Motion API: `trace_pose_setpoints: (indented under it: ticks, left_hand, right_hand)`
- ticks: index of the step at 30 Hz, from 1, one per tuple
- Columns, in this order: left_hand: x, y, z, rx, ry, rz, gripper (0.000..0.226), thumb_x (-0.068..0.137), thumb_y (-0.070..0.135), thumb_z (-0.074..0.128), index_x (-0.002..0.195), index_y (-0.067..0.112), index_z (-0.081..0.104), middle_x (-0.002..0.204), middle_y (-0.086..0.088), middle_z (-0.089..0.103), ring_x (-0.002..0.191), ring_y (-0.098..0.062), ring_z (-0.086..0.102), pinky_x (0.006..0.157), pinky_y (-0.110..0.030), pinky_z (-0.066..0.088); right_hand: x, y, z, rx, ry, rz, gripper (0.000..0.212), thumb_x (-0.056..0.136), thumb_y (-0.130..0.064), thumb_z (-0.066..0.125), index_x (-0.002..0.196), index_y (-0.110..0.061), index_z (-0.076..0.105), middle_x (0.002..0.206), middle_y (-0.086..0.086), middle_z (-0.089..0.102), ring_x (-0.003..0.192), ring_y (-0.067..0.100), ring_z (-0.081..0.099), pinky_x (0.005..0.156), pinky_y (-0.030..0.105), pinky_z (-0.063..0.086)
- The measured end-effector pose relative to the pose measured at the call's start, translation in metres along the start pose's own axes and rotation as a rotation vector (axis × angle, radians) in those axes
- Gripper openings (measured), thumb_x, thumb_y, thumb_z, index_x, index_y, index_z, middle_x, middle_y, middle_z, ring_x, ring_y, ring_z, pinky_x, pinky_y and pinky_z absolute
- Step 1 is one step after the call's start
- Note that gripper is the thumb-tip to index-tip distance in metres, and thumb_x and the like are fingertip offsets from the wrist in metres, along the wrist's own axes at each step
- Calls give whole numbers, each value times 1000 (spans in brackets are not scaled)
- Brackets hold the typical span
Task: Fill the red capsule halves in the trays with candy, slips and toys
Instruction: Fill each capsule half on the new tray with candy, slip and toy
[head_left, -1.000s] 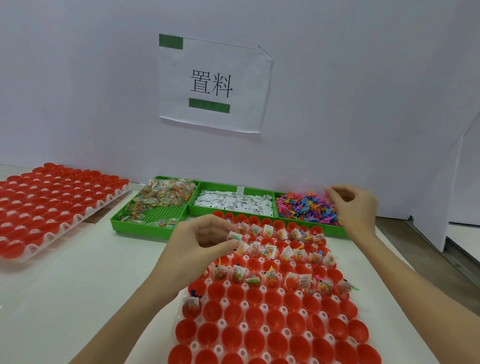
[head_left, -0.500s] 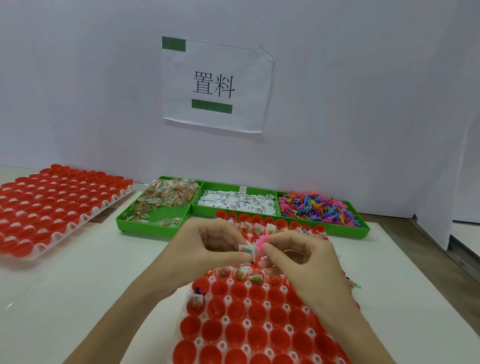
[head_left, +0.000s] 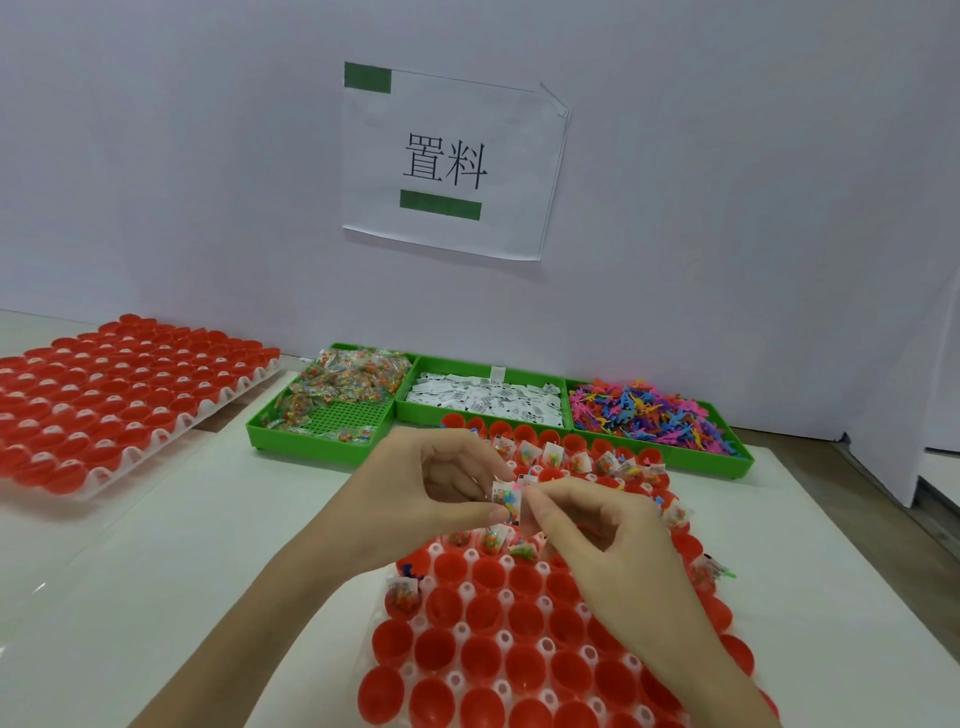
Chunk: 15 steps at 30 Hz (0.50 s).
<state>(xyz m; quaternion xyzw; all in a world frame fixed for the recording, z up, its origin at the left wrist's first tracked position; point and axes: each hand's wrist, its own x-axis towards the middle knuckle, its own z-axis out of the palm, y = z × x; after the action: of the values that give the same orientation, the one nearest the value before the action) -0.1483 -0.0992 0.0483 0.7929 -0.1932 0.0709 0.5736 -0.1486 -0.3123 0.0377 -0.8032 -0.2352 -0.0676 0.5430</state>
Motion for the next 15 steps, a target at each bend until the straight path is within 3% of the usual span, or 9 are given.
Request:
trace_pose_setpoints:
  ticks: [3, 8, 12, 15]
  left_hand:
    - [-2, 2, -5, 87, -54, 9, 23, 77, 12, 90, 96, 19, 78, 85, -5, 76, 79, -19, 76, 76, -28, 62]
    - [-9, 10, -19, 233, -211, -66, 22, 79, 14, 89, 94, 23, 77, 83, 3, 75, 77, -13, 76, 76, -30, 64]
    - [-14, 12, -28, 370, -330, -119, 19, 83, 12, 84, 94, 25, 75, 83, 8, 74, 76, -10, 74, 69, -20, 59]
    - [-14, 12, -30, 432, -369, -126, 16, 83, 11, 84, 89, 23, 75, 77, 10, 74, 72, -7, 73, 70, -25, 61]
  right_hand:
    - [-1, -1, 3, 39, -28, 27, 9, 90, -24, 76, 89, -33, 80, 85, -11, 77, 82, 5, 73, 73, 14, 55]
    - [-8, 0, 15, 74, -130, 135, 9, 86, -20, 81, 86, -28, 77, 83, -6, 77, 80, 11, 74, 77, 23, 59]
    - [-12, 1, 27, 43, -195, 210, 7, 85, -21, 82, 85, -26, 77, 81, -4, 76, 78, 13, 73, 78, 28, 60]
    - [-12, 0, 31, -21, -217, 209, 6, 84, -24, 83, 86, -26, 77, 80, -7, 77, 79, 10, 73, 78, 26, 59]
